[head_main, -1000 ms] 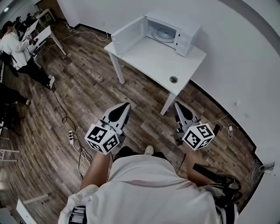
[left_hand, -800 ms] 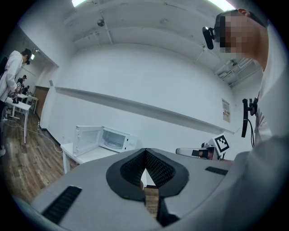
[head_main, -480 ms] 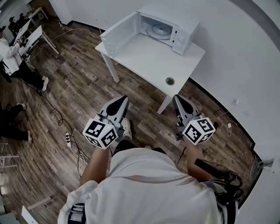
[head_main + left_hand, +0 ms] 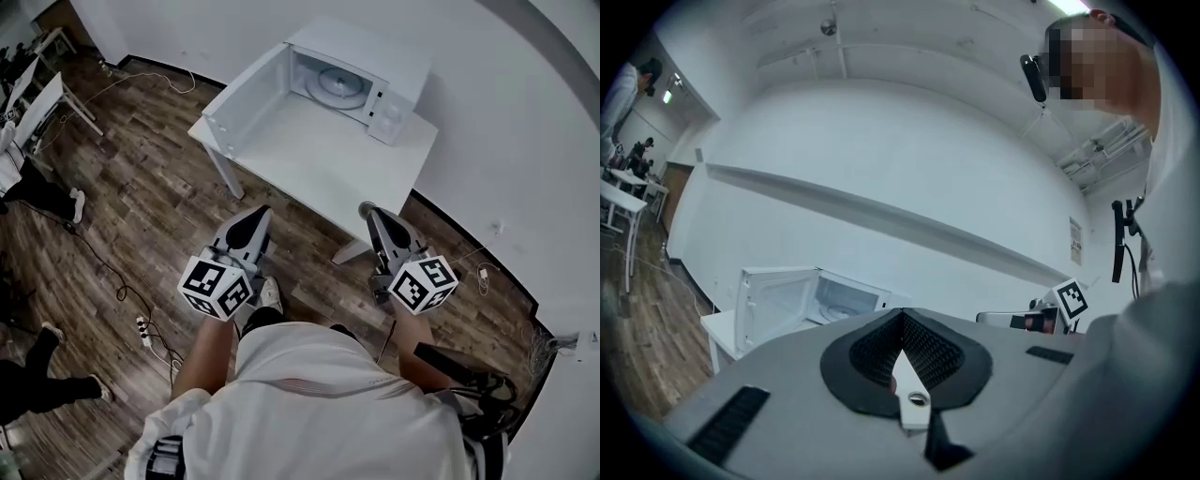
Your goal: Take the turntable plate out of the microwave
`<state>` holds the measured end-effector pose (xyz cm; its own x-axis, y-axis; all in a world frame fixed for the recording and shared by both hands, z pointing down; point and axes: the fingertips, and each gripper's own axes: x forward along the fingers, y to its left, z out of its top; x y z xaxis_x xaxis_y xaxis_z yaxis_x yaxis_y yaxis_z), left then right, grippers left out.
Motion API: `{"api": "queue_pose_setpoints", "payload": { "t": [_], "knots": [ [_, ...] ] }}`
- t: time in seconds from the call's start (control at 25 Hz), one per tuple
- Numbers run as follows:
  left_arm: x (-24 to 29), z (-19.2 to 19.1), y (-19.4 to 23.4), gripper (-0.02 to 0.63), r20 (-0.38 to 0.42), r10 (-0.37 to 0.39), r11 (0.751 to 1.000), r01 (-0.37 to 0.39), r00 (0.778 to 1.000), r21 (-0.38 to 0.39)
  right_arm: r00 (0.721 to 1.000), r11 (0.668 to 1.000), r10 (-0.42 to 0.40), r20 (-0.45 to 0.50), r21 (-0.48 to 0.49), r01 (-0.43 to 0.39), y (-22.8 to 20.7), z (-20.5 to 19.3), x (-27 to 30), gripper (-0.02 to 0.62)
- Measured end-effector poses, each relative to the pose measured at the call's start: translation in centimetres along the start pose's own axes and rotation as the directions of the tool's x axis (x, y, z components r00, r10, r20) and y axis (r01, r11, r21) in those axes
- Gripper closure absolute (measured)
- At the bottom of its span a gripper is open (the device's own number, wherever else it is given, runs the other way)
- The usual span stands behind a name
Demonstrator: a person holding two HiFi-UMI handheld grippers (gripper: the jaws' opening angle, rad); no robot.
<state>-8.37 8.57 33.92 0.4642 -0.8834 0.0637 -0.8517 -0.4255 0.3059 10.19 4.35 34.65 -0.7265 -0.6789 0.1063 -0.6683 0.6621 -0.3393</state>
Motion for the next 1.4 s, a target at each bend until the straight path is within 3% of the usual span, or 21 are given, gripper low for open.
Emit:
{"api": "queue_pose_setpoints", "payload": {
  "t": [0.24, 0.48, 0.8, 1.12, 1.4],
  "knots": [
    [3.3, 2.7, 8.1, 0.597, -0.021, -0.034, 0.999, 0.034, 0.999, 0.015, 0.998, 0.998, -0.063, 0.032, -0.016, 0.064, -0.7, 1.8, 7.7, 0.592],
    [6.7, 3.3, 12.5, 0.595, -0.049, -0.112, 0.994, 0.112, 0.993, 0.005, 0.992, 0.993, -0.117, 0.038, -0.017, 0.117, -0.7, 1.9, 13.0, 0.592],
    [10.4, 2.4, 14.3, 0.597, -0.081, -0.175, 0.984, 0.172, 0.981, -0.043, 0.987, 0.987, -0.159, 0.008, -0.014, 0.159, -2.7, 1.8, 15.9, 0.592],
    [16.7, 2.7, 14.7, 0.597, -0.095, -0.16, 0.987, 0.158, 0.983, -0.034, 0.993, 0.993, -0.114, 0.012, 0.021, 0.114, -8.5, 2.8, 19.2, 0.592],
    [25.2, 2.8, 13.5, 0.595, -0.121, -0.144, 0.989, 0.14, 0.982, -0.046, 0.997, 0.995, -0.079, 0.016, 0.065, 0.078, -16.3, 5.0, 20.6, 0.592]
  ]
}}
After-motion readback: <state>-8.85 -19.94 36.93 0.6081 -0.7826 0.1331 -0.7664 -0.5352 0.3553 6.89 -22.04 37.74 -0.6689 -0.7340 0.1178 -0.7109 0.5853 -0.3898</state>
